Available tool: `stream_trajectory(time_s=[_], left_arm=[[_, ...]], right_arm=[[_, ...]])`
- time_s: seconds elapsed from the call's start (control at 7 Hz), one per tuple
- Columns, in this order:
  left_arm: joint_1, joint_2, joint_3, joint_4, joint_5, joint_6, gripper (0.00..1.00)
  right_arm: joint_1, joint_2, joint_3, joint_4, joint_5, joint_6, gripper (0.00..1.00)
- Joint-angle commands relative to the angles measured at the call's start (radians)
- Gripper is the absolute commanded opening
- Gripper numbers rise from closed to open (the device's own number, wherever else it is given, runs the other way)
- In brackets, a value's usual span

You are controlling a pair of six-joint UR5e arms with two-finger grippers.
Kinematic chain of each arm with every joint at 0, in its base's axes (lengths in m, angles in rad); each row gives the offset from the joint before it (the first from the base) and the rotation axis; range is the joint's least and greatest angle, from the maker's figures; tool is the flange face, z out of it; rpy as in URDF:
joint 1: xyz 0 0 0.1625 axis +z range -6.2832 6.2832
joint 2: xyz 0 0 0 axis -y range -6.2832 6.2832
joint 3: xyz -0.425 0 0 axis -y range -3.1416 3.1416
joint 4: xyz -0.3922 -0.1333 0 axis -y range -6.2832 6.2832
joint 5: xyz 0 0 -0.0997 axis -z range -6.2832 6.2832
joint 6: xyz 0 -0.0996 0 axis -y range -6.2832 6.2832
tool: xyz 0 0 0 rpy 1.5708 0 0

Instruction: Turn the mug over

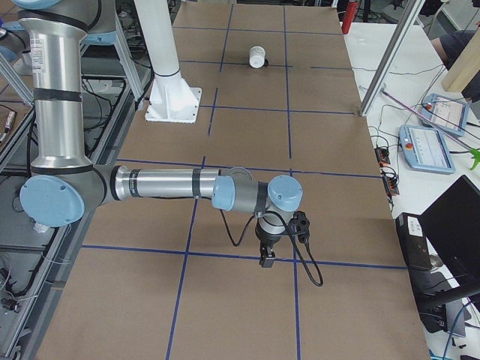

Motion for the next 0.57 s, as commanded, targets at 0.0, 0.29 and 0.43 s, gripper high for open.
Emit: stream_trajectory(time_s=[0.0,0.29,0.43], left_arm=[[-0.002,0.034,-0.007,-0.027,0.001,0.009,1.00],[-0.001,0.025,-0.015,-0.027,-0.014,0.005,1.00],[-0.001,0.030,-0.015,-0.029,-0.090,0.000,1.00]], right_arm=[[0.000,0.000,0.000,0.000,0.000,0.000,1.00],[0.000,0.000,0.000,0.000,0.000,0.000,1.00],[0.000,0.000,0.000,0.000,0.000,0.000,1.00]])
